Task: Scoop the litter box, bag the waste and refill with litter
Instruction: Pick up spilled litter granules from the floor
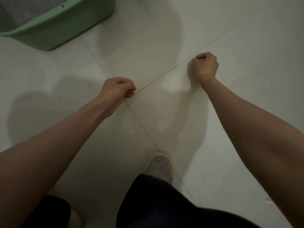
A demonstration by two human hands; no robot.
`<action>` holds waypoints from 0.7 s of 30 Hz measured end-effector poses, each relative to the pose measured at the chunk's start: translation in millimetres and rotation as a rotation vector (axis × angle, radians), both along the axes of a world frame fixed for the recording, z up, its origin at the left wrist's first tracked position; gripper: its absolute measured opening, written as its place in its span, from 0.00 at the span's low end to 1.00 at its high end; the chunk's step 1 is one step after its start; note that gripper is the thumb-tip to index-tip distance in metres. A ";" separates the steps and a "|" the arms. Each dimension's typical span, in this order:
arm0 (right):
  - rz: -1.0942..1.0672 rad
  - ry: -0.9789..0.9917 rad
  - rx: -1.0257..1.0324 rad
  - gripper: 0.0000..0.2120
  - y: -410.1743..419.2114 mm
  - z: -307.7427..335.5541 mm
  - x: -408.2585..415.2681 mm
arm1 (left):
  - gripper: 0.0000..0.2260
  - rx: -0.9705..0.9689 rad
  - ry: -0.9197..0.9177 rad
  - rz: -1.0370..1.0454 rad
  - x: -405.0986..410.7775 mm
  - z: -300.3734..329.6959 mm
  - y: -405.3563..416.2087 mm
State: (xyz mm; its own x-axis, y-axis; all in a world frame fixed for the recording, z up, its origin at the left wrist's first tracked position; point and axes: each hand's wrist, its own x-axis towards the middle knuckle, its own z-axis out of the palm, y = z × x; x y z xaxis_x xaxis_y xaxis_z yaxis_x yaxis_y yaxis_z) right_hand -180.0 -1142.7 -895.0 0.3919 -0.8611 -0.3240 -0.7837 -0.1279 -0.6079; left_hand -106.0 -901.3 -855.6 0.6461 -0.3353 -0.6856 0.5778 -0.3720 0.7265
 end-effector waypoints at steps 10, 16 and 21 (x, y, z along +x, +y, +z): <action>0.118 -0.006 -0.050 0.09 -6.7 -4.6 19.2 | 0.12 -0.106 0.235 0.215 11.3 -5.4 4.2; 0.072 0.000 0.072 0.13 -10.6 6.5 29.1 | 0.12 -0.089 0.212 0.159 14.3 -6.1 -3.9; -0.430 -0.624 0.750 0.12 -9.9 20.4 38.5 | 0.10 -0.096 0.165 0.196 27.4 -4.8 -2.4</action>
